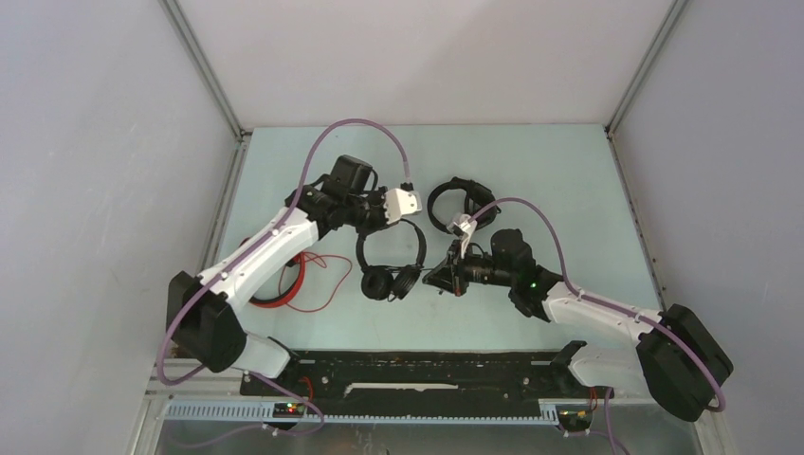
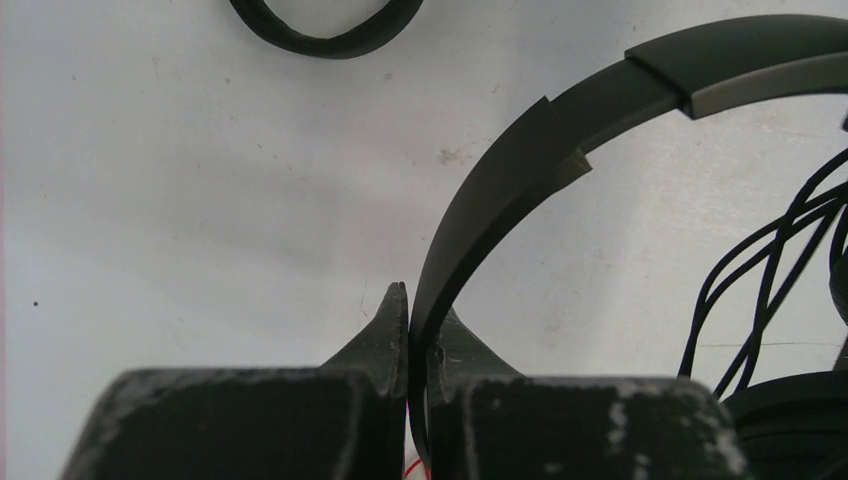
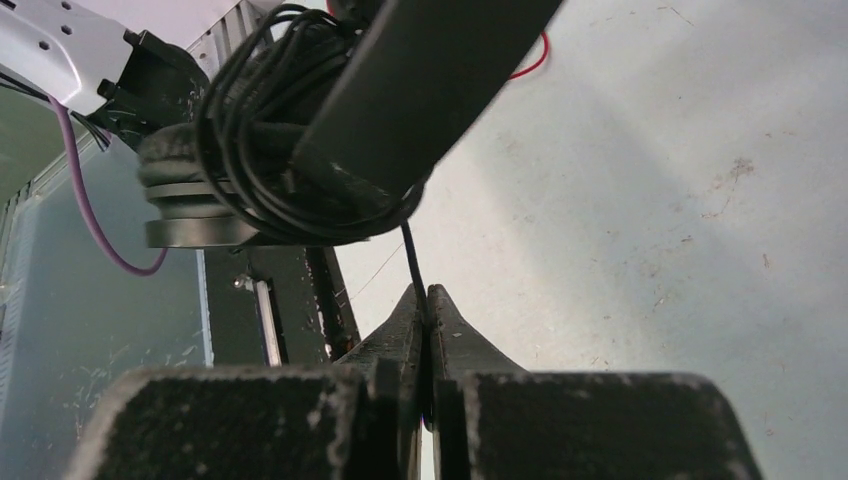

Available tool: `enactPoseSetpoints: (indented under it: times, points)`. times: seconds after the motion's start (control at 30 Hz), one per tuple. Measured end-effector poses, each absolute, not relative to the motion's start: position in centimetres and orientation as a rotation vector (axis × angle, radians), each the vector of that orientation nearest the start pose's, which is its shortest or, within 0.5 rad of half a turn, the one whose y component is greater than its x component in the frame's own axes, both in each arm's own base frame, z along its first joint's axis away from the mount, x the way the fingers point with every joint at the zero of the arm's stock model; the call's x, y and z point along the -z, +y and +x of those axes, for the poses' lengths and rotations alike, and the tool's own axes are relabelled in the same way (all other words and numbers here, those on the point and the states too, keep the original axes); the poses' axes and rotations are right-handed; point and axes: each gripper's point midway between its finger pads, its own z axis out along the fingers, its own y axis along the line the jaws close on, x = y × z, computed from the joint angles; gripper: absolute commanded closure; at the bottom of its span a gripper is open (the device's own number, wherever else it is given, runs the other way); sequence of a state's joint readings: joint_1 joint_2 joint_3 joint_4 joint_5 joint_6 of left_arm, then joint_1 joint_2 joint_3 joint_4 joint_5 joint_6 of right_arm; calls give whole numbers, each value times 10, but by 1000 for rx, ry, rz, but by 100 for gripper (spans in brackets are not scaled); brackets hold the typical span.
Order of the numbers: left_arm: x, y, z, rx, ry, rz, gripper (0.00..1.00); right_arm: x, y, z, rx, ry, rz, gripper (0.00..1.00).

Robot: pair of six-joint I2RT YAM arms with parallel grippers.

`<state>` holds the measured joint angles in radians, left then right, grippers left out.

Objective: Wrap the headphones
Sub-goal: Wrap the headphones cable around the headphones.

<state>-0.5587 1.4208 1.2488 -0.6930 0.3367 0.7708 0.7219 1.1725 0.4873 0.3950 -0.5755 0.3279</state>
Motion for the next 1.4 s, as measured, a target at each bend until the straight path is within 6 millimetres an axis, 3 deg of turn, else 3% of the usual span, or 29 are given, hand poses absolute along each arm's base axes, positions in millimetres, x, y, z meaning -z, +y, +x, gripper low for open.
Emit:
enactPoseSetpoints:
  times: [0.5, 0.57, 0.63, 0.83, 1.0, 1.1, 1.27, 1.4]
  points:
    - [-166, -232, 315, 202, 1729, 1616, 100, -155, 303, 166, -1425, 1911, -765, 94]
    - [-170, -233, 315, 174, 1691, 1621, 100, -158, 303, 164, -1466, 1922, -751, 93]
    - [-177, -230, 317, 127, 1645, 1627, 100, -163, 302, 162, -1511, 1927, -733, 100]
    - [-200, -228, 320, 50, 1526, 1575, 100, -178, 306, 156, -1675, 1932, -695, 100]
    - [-210, -228, 328, -8, 1493, 1504, 100, -190, 310, 156, -1762, 1924, -638, 88]
    - [-212, -223, 332, -64, 1498, 1469, 100, -196, 310, 159, -1779, 1914, -609, 100]
    - [-216, -216, 338, -111, 1521, 1409, 100, -202, 313, 160, -1789, 1900, -590, 100]
    - [-226, -215, 343, -121, 1523, 1339, 100, -208, 316, 166, -1779, 1903, -579, 87]
